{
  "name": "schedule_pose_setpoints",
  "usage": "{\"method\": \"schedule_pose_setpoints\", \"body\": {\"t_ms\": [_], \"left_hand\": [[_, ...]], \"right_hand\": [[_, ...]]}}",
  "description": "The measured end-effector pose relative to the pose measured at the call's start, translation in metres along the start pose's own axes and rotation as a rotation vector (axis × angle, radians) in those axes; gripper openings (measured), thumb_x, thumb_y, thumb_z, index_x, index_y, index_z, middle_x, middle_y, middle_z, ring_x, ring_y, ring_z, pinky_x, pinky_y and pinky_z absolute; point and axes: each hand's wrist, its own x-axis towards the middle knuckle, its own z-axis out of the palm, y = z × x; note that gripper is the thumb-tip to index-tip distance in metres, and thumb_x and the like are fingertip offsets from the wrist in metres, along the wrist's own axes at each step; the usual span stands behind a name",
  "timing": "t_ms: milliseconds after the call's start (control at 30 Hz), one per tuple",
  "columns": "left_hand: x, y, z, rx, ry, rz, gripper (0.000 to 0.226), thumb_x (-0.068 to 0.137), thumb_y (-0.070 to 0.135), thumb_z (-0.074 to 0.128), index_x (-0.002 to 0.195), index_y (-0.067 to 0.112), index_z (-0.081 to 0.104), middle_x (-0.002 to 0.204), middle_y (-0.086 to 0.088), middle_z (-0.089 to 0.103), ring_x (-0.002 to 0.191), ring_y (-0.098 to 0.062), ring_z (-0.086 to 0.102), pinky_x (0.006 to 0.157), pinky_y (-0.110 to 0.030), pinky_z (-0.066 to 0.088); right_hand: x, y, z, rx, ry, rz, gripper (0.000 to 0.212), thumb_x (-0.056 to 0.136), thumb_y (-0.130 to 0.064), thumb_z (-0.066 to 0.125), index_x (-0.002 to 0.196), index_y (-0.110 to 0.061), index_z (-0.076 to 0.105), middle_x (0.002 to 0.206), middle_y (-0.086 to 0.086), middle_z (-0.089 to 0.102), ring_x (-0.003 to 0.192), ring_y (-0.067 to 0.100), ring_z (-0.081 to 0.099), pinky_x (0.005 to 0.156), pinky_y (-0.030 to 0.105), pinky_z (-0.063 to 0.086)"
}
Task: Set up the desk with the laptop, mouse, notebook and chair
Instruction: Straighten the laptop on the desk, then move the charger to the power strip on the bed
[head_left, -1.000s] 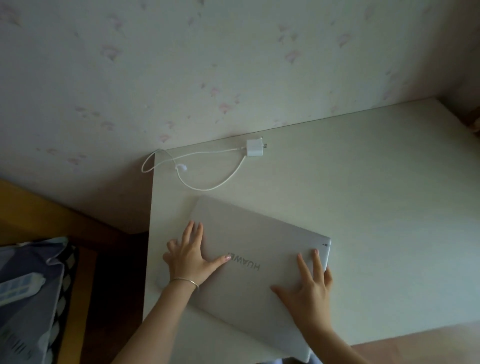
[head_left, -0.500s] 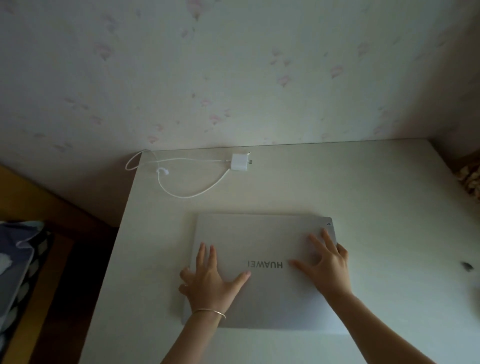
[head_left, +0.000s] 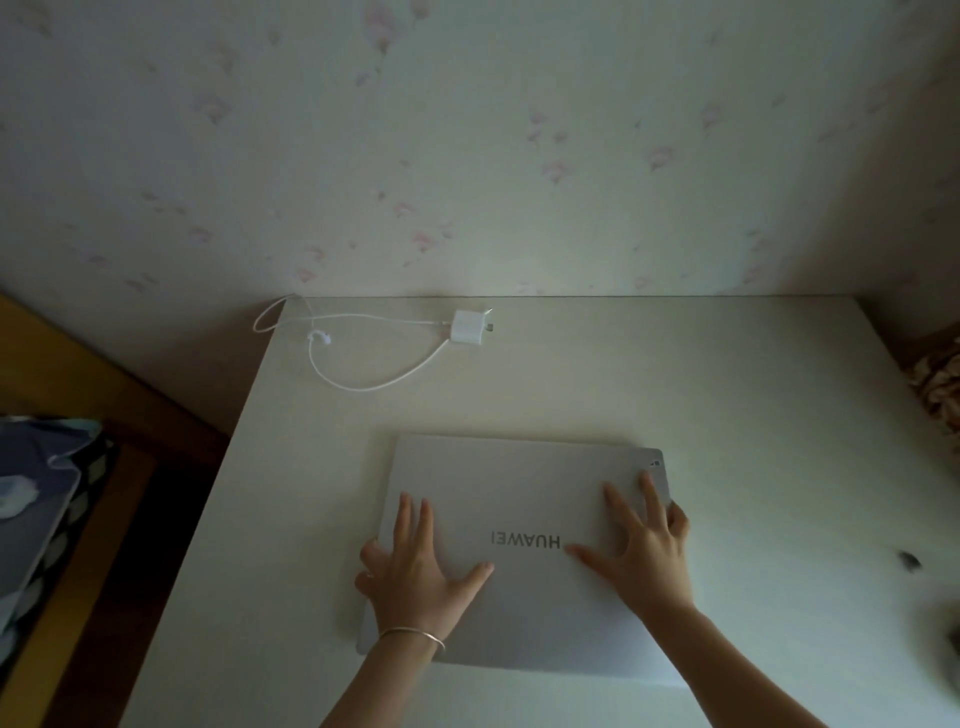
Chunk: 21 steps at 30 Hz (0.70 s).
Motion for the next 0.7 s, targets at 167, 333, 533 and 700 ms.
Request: {"method": "schedule_pose_setpoints", "body": {"t_ms": [167, 333, 533, 700], "left_hand": [[0.0, 0.0, 0.003, 0.02, 0.012, 0.001, 0.111, 0.057, 0.086, 0.048, 0.147, 0.038, 0.008, 0.158, 0.016, -0.005, 0.123, -0.036, 0.025, 0.097, -0.047, 0.035], [0.0, -0.001, 0.006, 0.015, 0.014, 0.011, 0.109, 0.058, 0.085, 0.049, 0.147, 0.038, 0.005, 0.157, 0.017, -0.007, 0.125, -0.036, 0.024, 0.097, -0.047, 0.035], [0.002, -0.005, 0.001, 0.001, 0.031, -0.007, 0.099, 0.068, 0.08, 0.042, 0.148, 0.034, 0.006, 0.159, 0.01, -0.004, 0.133, -0.031, 0.021, 0.099, -0.044, 0.035], [0.02, -0.01, -0.033, -0.037, 0.115, 0.016, 0.09, 0.074, 0.072, 0.045, 0.147, 0.03, 0.012, 0.159, 0.005, 0.002, 0.137, -0.03, 0.016, 0.101, -0.046, 0.033]], "right_hand": [[-0.001, 0.001, 0.0, -0.02, -0.008, -0.005, 0.092, 0.057, -0.073, 0.066, 0.137, -0.035, 0.042, 0.156, 0.004, 0.018, 0.128, 0.042, 0.02, 0.107, 0.054, 0.032], [-0.002, 0.0, 0.0, -0.082, -0.018, -0.006, 0.098, 0.056, -0.086, 0.044, 0.14, -0.036, 0.038, 0.157, 0.006, 0.016, 0.131, 0.047, 0.018, 0.107, 0.055, 0.03], [0.001, -0.02, 0.001, -0.145, -0.032, -0.02, 0.101, 0.059, -0.089, 0.024, 0.142, -0.033, 0.036, 0.156, 0.016, 0.017, 0.142, 0.042, -0.006, 0.115, 0.056, 0.004], [0.033, -0.076, -0.014, -0.087, -0.021, -0.175, 0.091, 0.066, -0.081, 0.029, 0.14, -0.029, 0.039, 0.155, 0.016, 0.019, 0.143, 0.039, 0.002, 0.114, 0.054, 0.007]]}}
